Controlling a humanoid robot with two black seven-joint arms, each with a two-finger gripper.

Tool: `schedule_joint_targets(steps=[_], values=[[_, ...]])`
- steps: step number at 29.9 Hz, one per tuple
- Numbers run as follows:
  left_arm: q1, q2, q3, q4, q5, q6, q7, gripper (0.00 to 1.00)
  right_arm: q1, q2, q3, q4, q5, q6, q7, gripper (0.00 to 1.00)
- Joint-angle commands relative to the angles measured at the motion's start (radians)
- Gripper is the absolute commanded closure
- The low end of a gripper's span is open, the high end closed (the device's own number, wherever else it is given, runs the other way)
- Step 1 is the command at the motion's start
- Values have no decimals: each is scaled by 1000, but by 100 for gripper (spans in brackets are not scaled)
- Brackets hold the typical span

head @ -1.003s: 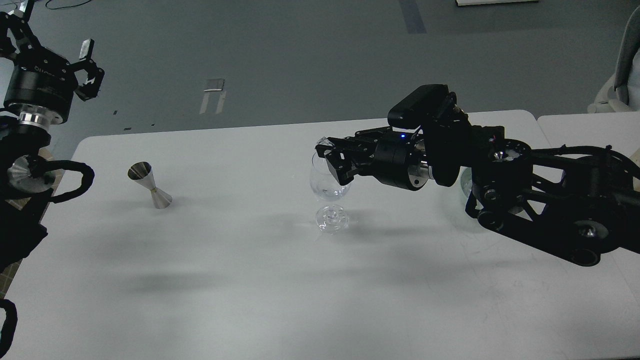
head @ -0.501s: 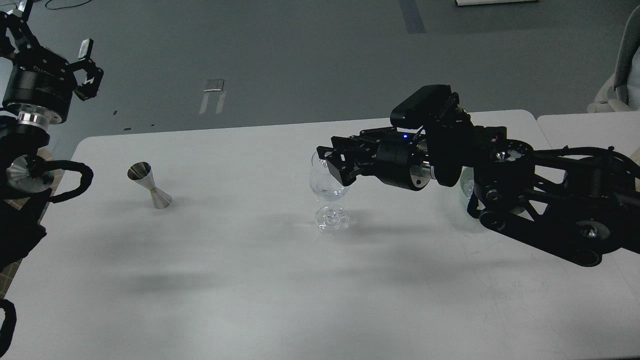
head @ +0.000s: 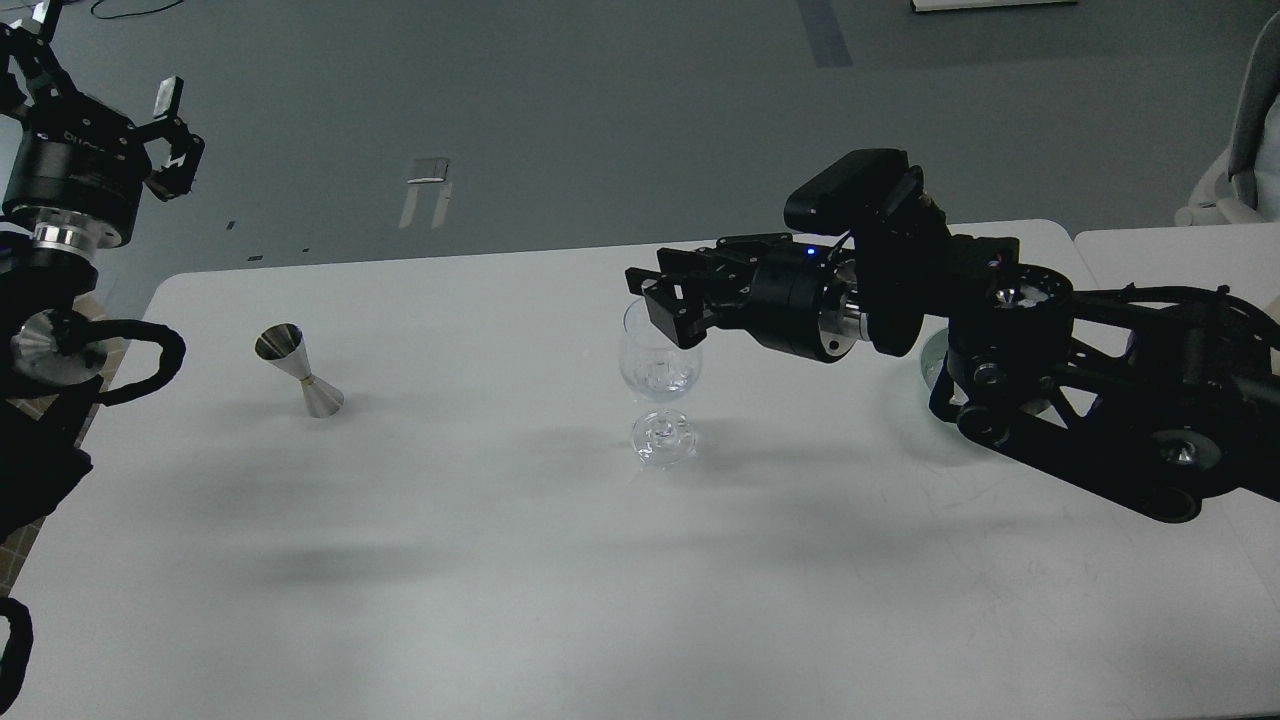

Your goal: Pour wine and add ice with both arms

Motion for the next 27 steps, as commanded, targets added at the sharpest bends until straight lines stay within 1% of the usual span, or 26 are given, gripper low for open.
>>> schedule_joint_targets(steps=[1, 4, 6, 7, 8, 9, 11, 14, 15, 18, 20, 23, 27], values=[[0, -6, 3, 0, 2, 1, 0, 2, -24, 55, 144, -23, 2, 5, 1, 0], [-2, -10, 7, 0, 2, -1, 0, 2, -25, 62, 215, -36, 5, -2, 1, 0], [-6, -12, 0, 5, 0, 4, 0, 2, -39, 78, 339, -65, 17, -18, 1, 0], [-6, -13, -2, 5, -1, 4, 0, 2, -46, 88, 371, -77, 29, -24, 1, 0], [-6, -15, -2, 5, -1, 5, 0, 2, -62, 123, 428, -106, 67, -41, 1, 0], [-6, -15, -2, 5, -1, 5, 0, 2, -62, 124, 428, -106, 68, -41, 1, 0], [-6, -21, -2, 5, -1, 8, 0, 2, -88, 183, 543, -178, 169, -98, 1, 0], [-8, -44, 0, 5, -1, 25, 0, 2, -123, 202, 637, -230, 290, -167, 4, 0], [-8, -44, 0, 5, -1, 25, 0, 2, -123, 202, 637, -230, 290, -167, 4, 0], [-6, -49, 0, 5, -1, 30, 0, 2, -161, 202, 669, -252, 416, -218, 9, 0], [-5, -53, 0, 5, 0, 27, 0, 2, -191, 203, 698, -295, 544, -242, 10, 0], [-6, -67, 0, 5, 0, 27, 0, 2, -195, 202, 714, -333, 641, -242, 10, 0], [0, -70, 1, 5, 0, 22, 0, 2, -195, 203, 736, -405, 871, -242, 10, 0]])
